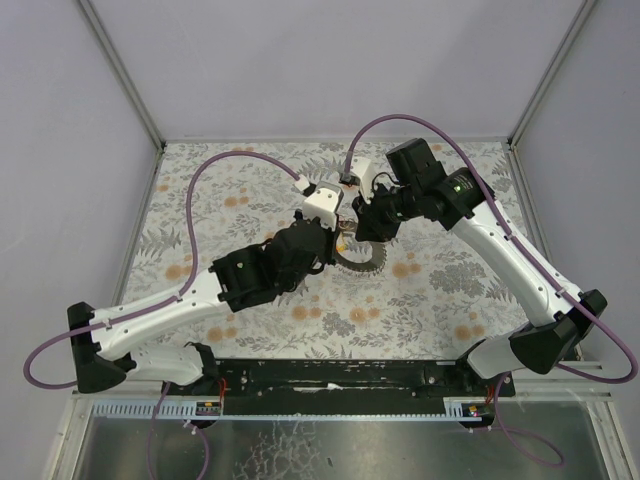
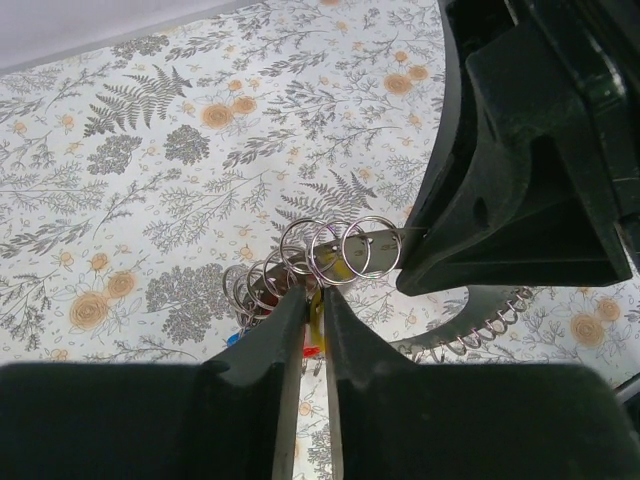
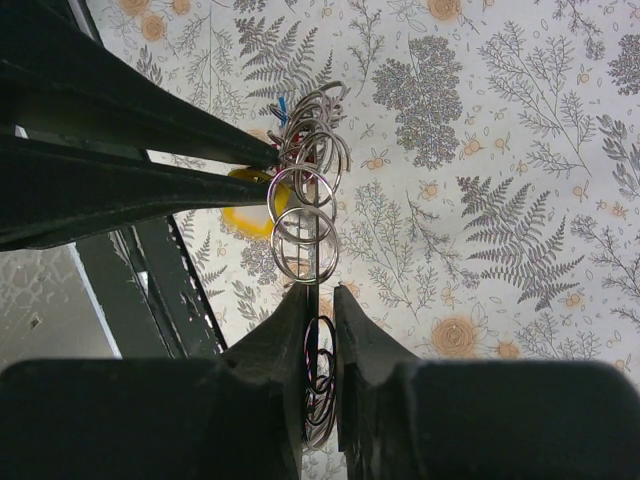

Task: Remove the keys from the keyring
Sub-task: Pick up the key from the keyring.

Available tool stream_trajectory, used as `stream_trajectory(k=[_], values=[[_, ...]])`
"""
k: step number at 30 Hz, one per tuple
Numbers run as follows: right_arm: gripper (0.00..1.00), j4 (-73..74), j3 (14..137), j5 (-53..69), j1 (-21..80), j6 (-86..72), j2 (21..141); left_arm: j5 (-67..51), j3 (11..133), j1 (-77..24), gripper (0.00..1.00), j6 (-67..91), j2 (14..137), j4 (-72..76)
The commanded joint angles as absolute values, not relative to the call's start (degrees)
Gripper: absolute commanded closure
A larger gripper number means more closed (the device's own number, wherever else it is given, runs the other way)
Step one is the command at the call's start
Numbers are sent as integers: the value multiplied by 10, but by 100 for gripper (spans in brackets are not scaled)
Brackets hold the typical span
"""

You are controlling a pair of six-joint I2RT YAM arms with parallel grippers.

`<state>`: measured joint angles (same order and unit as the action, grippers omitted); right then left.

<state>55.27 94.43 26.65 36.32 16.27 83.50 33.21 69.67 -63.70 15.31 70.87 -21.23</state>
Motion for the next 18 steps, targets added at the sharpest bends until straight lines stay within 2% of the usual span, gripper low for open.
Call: stream_trajectory(k=[1, 4, 18], values=[[100, 542, 962, 297, 359, 152, 820, 365, 701, -635, 93, 128, 704, -185], [100, 540, 960, 300, 358, 151, 820, 355, 691, -635, 100, 112, 689, -171], [100, 533, 927, 355, 347, 190, 802, 279, 638, -609, 100, 70, 624, -147]])
